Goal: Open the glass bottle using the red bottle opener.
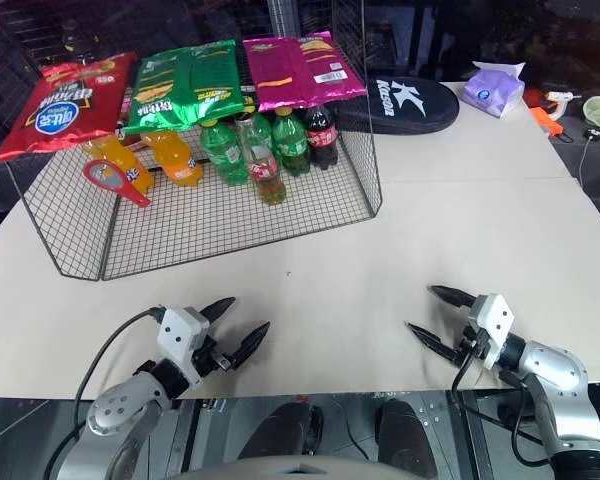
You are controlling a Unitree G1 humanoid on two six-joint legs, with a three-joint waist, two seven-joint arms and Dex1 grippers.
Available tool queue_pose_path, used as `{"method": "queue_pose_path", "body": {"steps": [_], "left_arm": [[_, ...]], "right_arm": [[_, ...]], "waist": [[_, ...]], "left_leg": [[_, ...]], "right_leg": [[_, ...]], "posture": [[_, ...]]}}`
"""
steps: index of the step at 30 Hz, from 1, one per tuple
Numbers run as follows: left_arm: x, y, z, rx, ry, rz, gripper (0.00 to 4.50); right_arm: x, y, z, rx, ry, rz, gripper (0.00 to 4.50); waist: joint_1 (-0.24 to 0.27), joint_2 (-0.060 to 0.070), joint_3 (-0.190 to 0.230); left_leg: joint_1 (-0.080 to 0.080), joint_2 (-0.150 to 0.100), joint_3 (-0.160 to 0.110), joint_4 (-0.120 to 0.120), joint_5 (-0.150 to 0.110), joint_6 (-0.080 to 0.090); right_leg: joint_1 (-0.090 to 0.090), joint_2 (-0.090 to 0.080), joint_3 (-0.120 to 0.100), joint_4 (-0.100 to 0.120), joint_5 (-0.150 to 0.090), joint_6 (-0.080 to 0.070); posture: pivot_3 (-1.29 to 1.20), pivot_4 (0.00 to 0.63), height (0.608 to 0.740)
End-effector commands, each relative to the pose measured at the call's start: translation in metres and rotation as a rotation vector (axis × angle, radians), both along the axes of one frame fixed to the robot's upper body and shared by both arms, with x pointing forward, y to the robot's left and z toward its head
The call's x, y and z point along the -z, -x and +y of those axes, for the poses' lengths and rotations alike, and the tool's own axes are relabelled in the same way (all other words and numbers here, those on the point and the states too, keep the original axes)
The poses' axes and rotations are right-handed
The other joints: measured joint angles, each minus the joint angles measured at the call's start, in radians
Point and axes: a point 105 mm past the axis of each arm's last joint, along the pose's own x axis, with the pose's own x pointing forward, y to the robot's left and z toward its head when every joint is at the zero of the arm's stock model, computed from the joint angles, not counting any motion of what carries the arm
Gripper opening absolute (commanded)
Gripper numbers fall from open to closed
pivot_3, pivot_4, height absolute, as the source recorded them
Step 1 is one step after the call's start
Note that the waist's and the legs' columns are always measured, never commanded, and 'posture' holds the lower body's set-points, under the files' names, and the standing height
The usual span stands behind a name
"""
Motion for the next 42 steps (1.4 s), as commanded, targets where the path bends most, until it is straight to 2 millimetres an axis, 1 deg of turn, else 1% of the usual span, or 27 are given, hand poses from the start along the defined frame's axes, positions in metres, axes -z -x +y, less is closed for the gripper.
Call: {"method": "queue_pose_path", "body": {"steps": [1, 9, 12, 15, 17, 20, 22, 24, 26, 30, 32, 37, 42], "left_arm": [[0.000, 0.000, 0.001, -0.004, -0.005, -0.009, 4.50], [-0.003, -0.003, 0.001, -0.010, 0.004, -0.027, 4.50], [-0.012, -0.009, 0.007, -0.043, 0.015, -0.071, 4.50], [-0.026, -0.023, 0.021, -0.117, 0.002, -0.142, 4.50], [-0.040, -0.036, 0.037, -0.200, -0.009, -0.205, 4.50], [-0.065, -0.055, 0.064, -0.330, 0.003, -0.291, 4.50], [-0.085, -0.065, 0.083, -0.420, 0.039, -0.349, 4.50], [-0.105, -0.073, 0.101, -0.497, 0.059, -0.408, 4.50], [-0.124, -0.078, 0.120, -0.570, 0.097, -0.462, 4.50], [-0.144, -0.082, 0.143, -0.642, 0.153, -0.512, 4.50], [-0.149, -0.083, 0.150, -0.660, 0.162, -0.525, 4.50], [-0.153, -0.090, 0.159, -0.668, 0.166, -0.521, 4.50], [-0.149, -0.102, 0.164, -0.648, 0.137, -0.492, 4.50]], "right_arm": [[-0.005, -0.003, -0.004, 0.020, 0.002, -0.021, 4.29], [-0.006, -0.004, -0.002, 0.018, -0.006, -0.028, 4.29], [-0.016, -0.005, 0.007, -0.020, -0.028, -0.058, 4.29], [-0.039, -0.007, 0.022, -0.069, -0.116, -0.112, 4.29], [-0.060, -0.006, 0.038, -0.131, -0.177, -0.141, 4.29], [-0.094, -0.002, 0.063, -0.229, -0.274, -0.168, 4.29], [-0.114, 0.000, 0.077, -0.274, -0.332, -0.184, 4.29], [-0.128, 0.002, 0.087, -0.312, -0.356, -0.207, 4.29], [-0.137, 0.003, 0.094, -0.339, -0.364, -0.221, 4.29], [-0.146, 0.002, 0.098, -0.345, -0.384, -0.229, 4.29], [-0.147, 0.001, 0.098, -0.339, -0.389, -0.230, 4.29], [-0.144, -0.001, 0.098, -0.323, -0.380, -0.226, 4.29], [-0.142, -0.002, 0.097, -0.304, -0.377, -0.228, 4.29]], "waist": [[0.000, 0.000, 0.000], [0.000, 0.000, 0.000], [0.000, 0.000, 0.000], [0.000, 0.000, 0.000], [-0.001, 0.000, 0.000], [-0.001, -0.001, 0.000], [0.000, -0.001, 0.000], [0.000, -0.003, 0.001], [0.001, -0.005, 0.000], [0.000, -0.008, 0.001], [0.000, -0.008, 0.001], [-0.001, -0.008, 0.001], [-0.002, -0.008, 0.001]], "left_leg": [[0.000, 0.000, 0.000, 0.000, 0.000, 0.000], [0.000, 0.000, 0.000, 0.000, 0.000, 0.000], [0.000, 0.000, 0.000, 0.000, 0.000, 0.000], [0.000, 0.000, 0.000, 0.000, 0.000, 0.000], [0.000, 0.000, -0.001, 0.000, 0.000, 0.000], [-0.001, 0.000, -0.001, 0.000, 0.002, -0.003], [-0.001, 0.000, -0.002, 0.000, 0.003, -0.005], [-0.003, -0.001, -0.002, 0.000, 0.003, -0.005], [-0.004, -0.001, -0.002, 0.000, 0.003, -0.006], [-0.006, -0.002, -0.002, 0.000, 0.003, -0.006], [-0.006, -0.002, -0.002, 0.001, 0.003, -0.006], [-0.006, -0.002, -0.002, 0.001, 0.004, -0.006], [-0.007, -0.002, -0.002, 0.001, 0.004, -0.007]], "right_leg": [[0.000, 0.000, 0.000, 0.000, 0.000, 0.000], [0.000, 0.000, 0.000, 0.000, 0.000, 0.000], [0.000, 0.000, 0.000, 0.000, 0.000, 0.000], [0.000, 0.000, 0.000, 0.000, 0.000, 0.000], [0.000, 0.001, 0.000, 0.001, 0.000, 0.000], [-0.001, 0.001, -0.001, 0.001, 0.000, 0.000], [-0.002, 0.002, -0.001, 0.001, 0.000, 0.000], [-0.004, 0.002, -0.001, 0.001, 0.000, 0.000], [-0.004, 0.002, -0.002, 0.001, 0.000, 0.000], [-0.006, 0.002, -0.002, 0.000, 0.000, 0.000], [-0.007, 0.002, -0.002, 0.001, 0.000, 0.000], [-0.007, 0.003, -0.002, 0.001, 0.000, 0.000], [-0.009, 0.003, -0.002, 0.003, 0.000, 0.000]], "posture": [[0.00, 0.150, 0.740], [0.00, 0.150, 0.740], [0.00, 0.150, 0.740], [0.00, 0.150, 0.740], [0.00, 0.150, 0.740], [0.00, 0.150, 0.740], [0.00, 0.150, 0.740], [0.00, 0.150, 0.740], [0.00, 0.150, 0.740], [0.00, 0.150, 0.740], [0.00, 0.150, 0.740], [0.00, 0.150, 0.740], [0.00, 0.150, 0.740]]}}
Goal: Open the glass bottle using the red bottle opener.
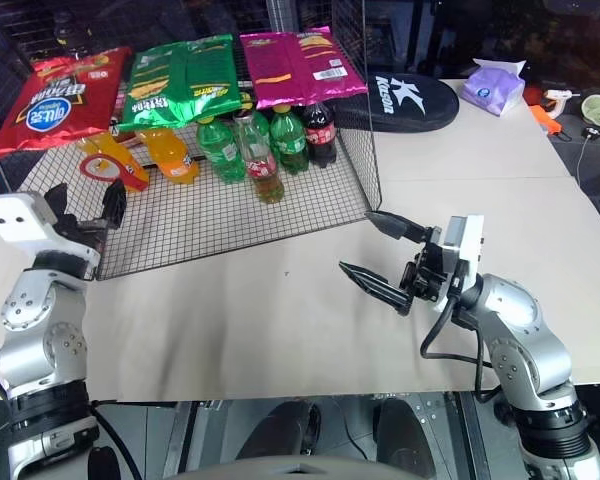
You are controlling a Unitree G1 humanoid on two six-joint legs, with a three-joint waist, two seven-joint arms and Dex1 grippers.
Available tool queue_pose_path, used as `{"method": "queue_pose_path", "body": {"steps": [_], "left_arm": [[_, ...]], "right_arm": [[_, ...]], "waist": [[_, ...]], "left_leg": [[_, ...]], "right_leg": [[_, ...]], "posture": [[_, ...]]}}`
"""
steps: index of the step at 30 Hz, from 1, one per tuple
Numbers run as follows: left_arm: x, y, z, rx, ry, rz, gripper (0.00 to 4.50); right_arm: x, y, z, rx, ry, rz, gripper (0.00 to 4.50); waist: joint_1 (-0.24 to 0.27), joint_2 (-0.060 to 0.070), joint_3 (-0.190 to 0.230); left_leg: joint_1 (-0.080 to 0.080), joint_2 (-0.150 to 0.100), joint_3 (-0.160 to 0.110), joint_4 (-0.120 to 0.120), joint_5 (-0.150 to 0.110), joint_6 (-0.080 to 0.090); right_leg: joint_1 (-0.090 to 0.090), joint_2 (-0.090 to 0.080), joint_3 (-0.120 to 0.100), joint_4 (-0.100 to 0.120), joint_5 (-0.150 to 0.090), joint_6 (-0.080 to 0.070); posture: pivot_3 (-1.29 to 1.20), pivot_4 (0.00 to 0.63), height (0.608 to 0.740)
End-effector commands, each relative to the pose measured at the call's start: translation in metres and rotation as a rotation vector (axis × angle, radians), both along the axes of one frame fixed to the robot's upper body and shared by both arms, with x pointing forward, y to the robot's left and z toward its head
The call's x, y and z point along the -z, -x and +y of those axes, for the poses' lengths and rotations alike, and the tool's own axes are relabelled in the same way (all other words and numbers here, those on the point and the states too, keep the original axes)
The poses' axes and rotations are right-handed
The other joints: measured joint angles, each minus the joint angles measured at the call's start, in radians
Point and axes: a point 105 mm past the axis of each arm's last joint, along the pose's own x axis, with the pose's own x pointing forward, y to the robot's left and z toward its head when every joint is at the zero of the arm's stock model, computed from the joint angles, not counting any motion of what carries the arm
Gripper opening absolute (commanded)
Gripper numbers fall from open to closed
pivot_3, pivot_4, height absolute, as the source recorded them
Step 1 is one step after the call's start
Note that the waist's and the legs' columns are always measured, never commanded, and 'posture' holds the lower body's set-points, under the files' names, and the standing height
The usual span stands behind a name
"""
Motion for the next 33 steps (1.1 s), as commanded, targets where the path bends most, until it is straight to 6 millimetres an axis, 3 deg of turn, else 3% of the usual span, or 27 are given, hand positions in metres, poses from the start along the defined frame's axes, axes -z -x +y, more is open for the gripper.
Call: {"method": "queue_pose_path", "body": {"steps": [1, 11, 14, 20, 21, 27, 33], "left_arm": [[-0.009, -0.003, 0.008, -0.007, -0.045, -0.015, 4.50], [-0.021, -0.021, 0.012, 0.058, -0.077, -0.046, 4.50], [-0.023, -0.024, 0.009, 0.093, -0.064, -0.053, 3.18], [-0.008, -0.032, 0.005, 0.190, 0.075, 0.024, 0.29], [-0.007, -0.032, 0.006, 0.199, 0.079, 0.033, 0.05], [-0.002, -0.032, 0.019, 0.201, 0.101, 0.060, 0.05], [-0.018, -0.018, 0.001, 0.433, 0.225, -0.036, 0.05]], "right_arm": [[-0.008, 0.004, 0.001, 0.010, -0.010, -0.046, 4.29], [-0.006, 0.002, 0.004, 0.039, -0.001, -0.045, 4.29], [-0.004, 0.002, 0.004, 0.045, 0.003, -0.043, 4.34], [-0.007, 0.000, 0.005, 0.056, 0.002, -0.050, 4.34], [-0.007, 0.000, 0.005, 0.056, 0.003, -0.051, 4.34], [-0.008, -0.001, 0.004, 0.058, 0.010, -0.050, 4.34], [-0.004, -0.002, 0.004, 0.058, 0.017, -0.046, 4.34]], "waist": [[-0.001, 0.000, 0.000], [-0.003, -0.001, 0.000], [-0.003, -0.001, 0.000], [-0.005, -0.001, 0.000], [-0.005, -0.002, 0.000], [-0.006, -0.001, 0.000], [-0.007, -0.002, 0.000]], "left_leg": [[0.000, 0.000, 0.000, 0.000, 0.000, 0.000], [-0.004, 0.000, 0.000, 0.002, 0.001, -0.001], [-0.004, 0.000, 0.000, 0.003, 0.001, -0.001], [-0.004, 0.000, 0.001, 0.004, 0.001, -0.001], [-0.004, 0.000, 0.001, 0.004, 0.001, -0.001], [-0.005, 0.000, 0.001, 0.011, 0.001, -0.001], [-0.004, 0.000, 0.001, 0.012, 0.001, -0.001]], "right_leg": [[0.000, 0.000, 0.000, 0.000, 0.000, 0.000], [-0.005, 0.000, 0.000, 0.002, 0.000, 0.000], [-0.005, 0.000, 0.000, 0.003, 0.000, 0.000], [-0.005, 0.000, 0.001, 0.006, 0.000, 0.000], [-0.006, 0.000, 0.001, 0.007, 0.000, 0.000], [-0.006, 0.001, 0.001, 0.013, 0.000, 0.000], [-0.006, 0.001, 0.002, 0.016, 0.000, 0.000]], "posture": [[0.00, 0.150, 0.740], [0.00, 0.150, 0.740], [0.00, 0.150, 0.740], [0.00, 0.150, 0.740], [0.00, 0.150, 0.740], [0.00, 0.150, 0.740], [0.00, 0.150, 0.740]]}}
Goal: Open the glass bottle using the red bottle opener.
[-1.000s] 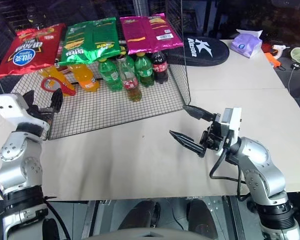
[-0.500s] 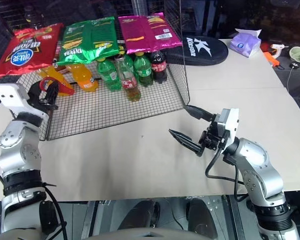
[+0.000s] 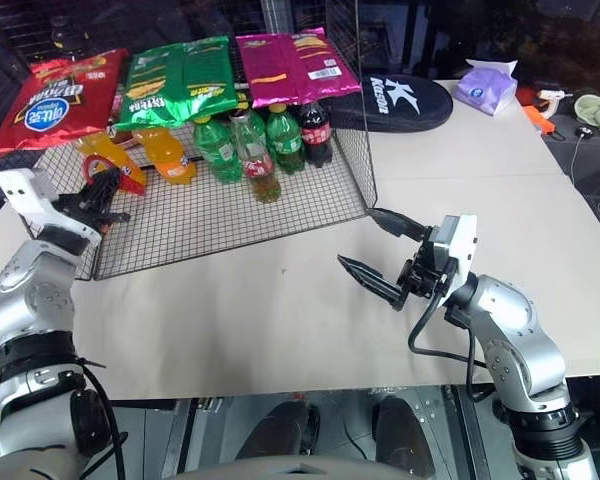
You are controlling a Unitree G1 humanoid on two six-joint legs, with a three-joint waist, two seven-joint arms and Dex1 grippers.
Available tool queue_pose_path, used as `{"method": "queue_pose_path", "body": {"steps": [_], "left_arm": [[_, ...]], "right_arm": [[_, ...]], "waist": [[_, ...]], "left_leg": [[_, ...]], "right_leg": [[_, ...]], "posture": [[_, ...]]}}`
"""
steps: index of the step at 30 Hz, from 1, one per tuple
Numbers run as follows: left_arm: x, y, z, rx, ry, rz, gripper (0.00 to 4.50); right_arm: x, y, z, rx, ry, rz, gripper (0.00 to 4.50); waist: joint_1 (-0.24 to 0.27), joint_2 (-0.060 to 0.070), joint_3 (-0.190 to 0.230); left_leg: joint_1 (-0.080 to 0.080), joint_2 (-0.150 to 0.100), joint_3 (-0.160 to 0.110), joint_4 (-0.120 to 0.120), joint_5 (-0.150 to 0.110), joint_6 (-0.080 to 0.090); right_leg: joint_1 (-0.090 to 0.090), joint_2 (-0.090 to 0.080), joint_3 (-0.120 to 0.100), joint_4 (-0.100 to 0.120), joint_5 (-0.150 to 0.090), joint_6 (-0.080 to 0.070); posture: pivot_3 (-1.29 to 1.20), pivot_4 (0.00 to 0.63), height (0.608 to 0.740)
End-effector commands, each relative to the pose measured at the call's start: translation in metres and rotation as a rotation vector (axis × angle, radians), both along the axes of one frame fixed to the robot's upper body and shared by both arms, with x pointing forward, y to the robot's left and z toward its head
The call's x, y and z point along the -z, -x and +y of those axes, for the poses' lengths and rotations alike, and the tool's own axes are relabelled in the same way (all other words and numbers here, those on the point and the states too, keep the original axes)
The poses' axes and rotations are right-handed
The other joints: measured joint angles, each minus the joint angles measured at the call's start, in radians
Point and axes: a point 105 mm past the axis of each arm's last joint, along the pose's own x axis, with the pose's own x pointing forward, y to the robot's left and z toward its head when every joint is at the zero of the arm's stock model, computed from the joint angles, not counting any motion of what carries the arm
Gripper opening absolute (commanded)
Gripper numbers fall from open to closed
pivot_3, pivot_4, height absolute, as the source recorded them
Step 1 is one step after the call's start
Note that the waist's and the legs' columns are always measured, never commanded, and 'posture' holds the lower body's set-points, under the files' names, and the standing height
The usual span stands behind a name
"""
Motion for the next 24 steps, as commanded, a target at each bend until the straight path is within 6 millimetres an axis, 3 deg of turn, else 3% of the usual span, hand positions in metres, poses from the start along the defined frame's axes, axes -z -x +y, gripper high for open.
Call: {"method": "queue_pose_path", "body": {"steps": [1, 11, 15, 20, 24], "left_arm": [[-0.021, 0.013, -0.005, 0.114, 0.067, -0.084, 0.05], [-0.040, 0.031, -0.004, 0.290, 0.296, -0.142, 0.05], [-0.031, 0.036, -0.025, 0.433, 0.341, -0.076, 0.05], [-0.006, 0.045, -0.084, 0.674, 0.334, 0.066, 0.05], [0.010, 0.051, -0.154, 0.917, 0.305, 0.150, 0.05]], "right_arm": [[-0.008, 0.005, 0.003, -0.018, 0.000, -0.044, 4.34], [0.000, 0.004, 0.001, -0.003, 0.009, -0.035, 4.34], [0.001, 0.001, 0.000, 0.009, 0.012, -0.031, 4.34], [0.002, -0.001, 0.009, -0.024, 0.031, 0.037, 4.34], [0.007, -0.010, 0.030, -0.071, 0.071, 0.175, 4.34]], "waist": [[0.000, 0.000, 0.000], [0.001, -0.001, 0.001], [0.000, -0.001, 0.001], [0.003, -0.001, 0.001], [0.004, -0.001, 0.001]], "left_leg": [[0.000, 0.000, 0.000, 0.000, 0.000, 0.000], [0.000, 0.000, 0.000, 0.000, 0.000, 0.000], [0.000, 0.000, 0.000, 0.000, 0.000, 0.000], [0.000, 0.000, 0.000, 0.000, 0.000, 0.000], [0.000, 0.000, 0.000, 0.000, 0.000, 0.000]], "right_leg": [[0.000, 0.000, 0.000, 0.000, 0.000, 0.000], [0.000, 0.000, 0.000, 0.000, 0.000, 0.000], [0.000, 0.000, 0.000, 0.000, 0.000, 0.000], [0.000, -0.001, 0.000, 0.000, 0.000, 0.000], [0.000, -0.001, 0.000, 0.000, 0.000, 0.000]], "posture": [[0.00, 0.150, 0.740], [0.00, 0.150, 0.740], [0.00, 0.150, 0.740], [0.00, 0.150, 0.740], [0.00, 0.150, 0.740]]}}
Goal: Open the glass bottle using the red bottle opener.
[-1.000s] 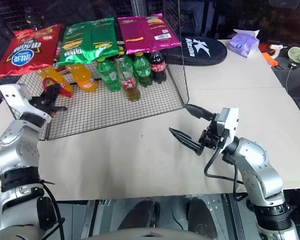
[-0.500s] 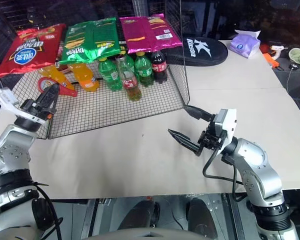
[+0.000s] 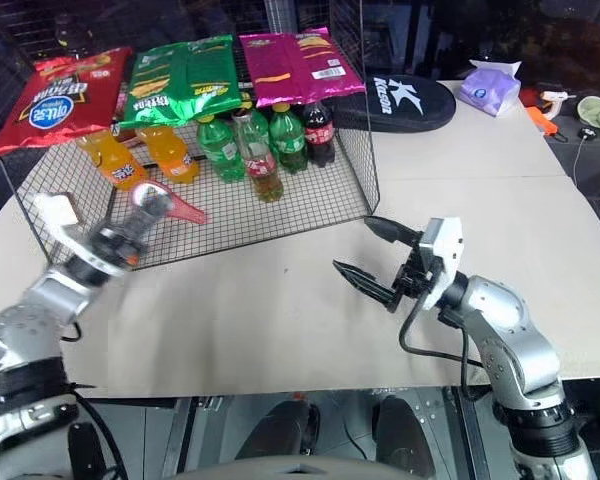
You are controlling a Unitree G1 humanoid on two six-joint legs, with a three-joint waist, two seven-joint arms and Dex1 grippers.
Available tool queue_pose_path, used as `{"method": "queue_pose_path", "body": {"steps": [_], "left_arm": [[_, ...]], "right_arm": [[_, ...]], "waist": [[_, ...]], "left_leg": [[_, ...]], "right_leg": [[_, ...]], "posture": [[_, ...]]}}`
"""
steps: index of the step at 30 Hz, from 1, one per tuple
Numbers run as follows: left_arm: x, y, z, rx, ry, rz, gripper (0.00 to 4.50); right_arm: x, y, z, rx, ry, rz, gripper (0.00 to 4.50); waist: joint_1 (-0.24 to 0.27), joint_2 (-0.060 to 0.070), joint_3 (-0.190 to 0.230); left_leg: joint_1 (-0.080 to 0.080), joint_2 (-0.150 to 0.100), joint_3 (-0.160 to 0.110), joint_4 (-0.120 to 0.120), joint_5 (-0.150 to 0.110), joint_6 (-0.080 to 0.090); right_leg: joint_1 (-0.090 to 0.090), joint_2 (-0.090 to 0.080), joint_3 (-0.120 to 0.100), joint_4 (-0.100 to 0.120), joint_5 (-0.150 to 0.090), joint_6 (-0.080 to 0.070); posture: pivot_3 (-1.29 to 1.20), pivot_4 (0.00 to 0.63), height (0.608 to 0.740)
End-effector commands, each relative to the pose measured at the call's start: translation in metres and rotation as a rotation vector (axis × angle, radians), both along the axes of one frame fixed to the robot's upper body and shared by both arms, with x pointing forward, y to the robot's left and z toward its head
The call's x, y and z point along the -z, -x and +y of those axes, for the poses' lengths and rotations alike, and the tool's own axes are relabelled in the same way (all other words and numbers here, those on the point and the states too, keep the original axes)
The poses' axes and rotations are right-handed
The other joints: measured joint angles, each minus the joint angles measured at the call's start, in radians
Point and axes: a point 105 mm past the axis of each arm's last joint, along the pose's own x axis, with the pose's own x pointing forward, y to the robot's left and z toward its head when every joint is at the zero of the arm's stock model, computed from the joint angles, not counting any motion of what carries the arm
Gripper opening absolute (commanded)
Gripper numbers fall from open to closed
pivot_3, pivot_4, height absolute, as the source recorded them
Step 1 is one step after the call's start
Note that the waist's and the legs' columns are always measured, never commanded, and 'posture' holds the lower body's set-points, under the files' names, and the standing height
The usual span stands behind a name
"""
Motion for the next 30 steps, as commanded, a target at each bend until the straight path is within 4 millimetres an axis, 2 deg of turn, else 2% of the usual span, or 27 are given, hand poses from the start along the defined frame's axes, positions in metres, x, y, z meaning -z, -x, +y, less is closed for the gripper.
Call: {"method": "queue_pose_path", "body": {"steps": [1, 4, 7, 11, 16, 19, 20, 23, 24, 26, 27, 30], "left_arm": [[-0.007, 0.008, -0.050, 0.192, -0.029, -0.061, 0.05], [-0.006, 0.011, -0.079, 0.314, -0.043, -0.077, 0.05], [-0.008, 0.013, -0.098, 0.414, -0.046, -0.088, 0.05], [-0.007, 0.012, -0.107, 0.474, -0.063, -0.090, 0.05], [-0.006, 0.010, -0.110, 0.491, -0.060, -0.089, 0.05], [-0.003, 0.011, -0.110, 0.496, -0.062, -0.082, 0.00], [-0.003, 0.012, -0.110, 0.498, -0.061, -0.081, 0.00], [0.000, 0.011, -0.111, 0.500, -0.063, -0.076, 0.00], [0.001, 0.011, -0.112, 0.497, -0.064, -0.074, 0.00], [0.002, 0.010, -0.113, 0.495, -0.068, -0.072, 0.00], [0.002, 0.010, -0.113, 0.494, -0.069, -0.071, 0.00], [0.005, 0.008, -0.112, 0.482, -0.067, -0.041, 0.00]], "right_arm": [[-0.005, -0.003, 0.017, -0.044, 0.012, 0.070, 4.34], [-0.001, -0.004, 0.031, -0.097, 0.042, 0.146, 4.34], [0.010, 0.009, 0.046, -0.230, 0.091, 0.287, 4.34], [0.006, 0.015, 0.059, -0.306, 0.054, 0.382, 4.34], [0.000, 0.012, 0.065, -0.301, -0.008, 0.421, 4.34], [-0.001, 0.010, 0.065, -0.291, -0.020, 0.430, 3.63], [-0.002, 0.010, 0.065, -0.288, -0.022, 0.430, 3.25], [-0.004, 0.007, 0.065, -0.277, -0.039, 0.433, 1.71], [-0.005, 0.007, 0.065, -0.276, -0.039, 0.432, 1.41], [-0.005, 0.007, 0.065, -0.279, -0.035, 0.433, 0.35], [-0.005, 0.008, 0.065, -0.282, -0.033, 0.434, 0.01], [-0.003, 0.010, 0.066, -0.295, -0.021, 0.436, 0.01]], "waist": [[-0.001, 0.000, 0.000], [-0.003, 0.000, 0.000], [-0.004, 0.000, 0.000], [-0.006, 0.000, 0.000], [-0.004, 0.000, 0.000], [-0.006, 0.000, 0.000], [-0.006, 0.000, 0.000], [-0.007, 0.000, 0.000], [-0.007, 0.000, 0.000], [-0.008, 0.000, 0.000], [-0.008, 0.000, 0.000], [-0.012, 0.000, 0.000]], "left_leg": [[0.000, 0.000, 0.000, 0.000, 0.000, 0.000], [0.000, 0.000, 0.000, 0.000, 0.000, 0.000], [0.000, 0.000, 0.001, -0.001, 0.000, 0.000], [-0.001, 0.000, 0.001, 0.000, 0.000, 0.000], [-0.001, 0.000, 0.000, 0.000, 0.000, 0.000], [-0.009, 0.000, 0.000, 0.001, 0.000, 0.000], [-0.010, 0.000, 0.000, 0.002, 0.000, 0.000], [-0.013, -0.001, 0.000, 0.002, 0.001, -0.001], [-0.013, -0.001, 0.000, 0.002, 0.001, -0.001], [-0.013, -0.001, 0.000, 0.002, 0.001, -0.001], [-0.013, -0.001, 0.001, 0.001, 0.001, -0.001], [-0.013, -0.001, 0.001, 0.001, 0.001, -0.001]], "right_leg": [[0.000, 0.000, 0.000, 0.000, 0.000, 0.000], [0.000, 0.000, 0.000, 0.000, 0.000, 0.000], [-0.001, 0.001, 0.001, 0.000, 0.000, 0.000], [-0.001, 0.001, 0.000, -0.001, 0.000, 0.000], [-0.001, 0.001, 0.000, -0.001, 0.000, 0.000], [-0.009, 0.001, 0.000, 0.001, 0.000, 0.000], [-0.011, 0.001, 0.000, 0.002, 0.000, 0.000], [-0.014, 0.001, 0.000, 0.002, 0.000, 0.000], [-0.014, 0.001, 0.000, 0.002, 0.000, 0.000], [-0.014, 0.001, 0.000, 0.002, 0.000, 0.000], [-0.014, 0.001, 0.000, 0.002, 0.000, 0.000], [-0.014, 0.001, 0.000, 0.002, 0.000, 0.000]], "posture": [[0.00, 0.150, 0.740], [0.00, 0.150, 0.740], [0.00, 0.150, 0.740], [0.00, 0.150, 0.740], [0.00, 0.150, 0.740], [0.00, 0.150, 0.740], [0.00, 0.150, 0.740], [0.00, 0.150, 0.740], [0.00, 0.150, 0.740], [0.00, 0.150, 0.740], [0.00, 0.150, 0.740], [0.00, 0.150, 0.740]]}}
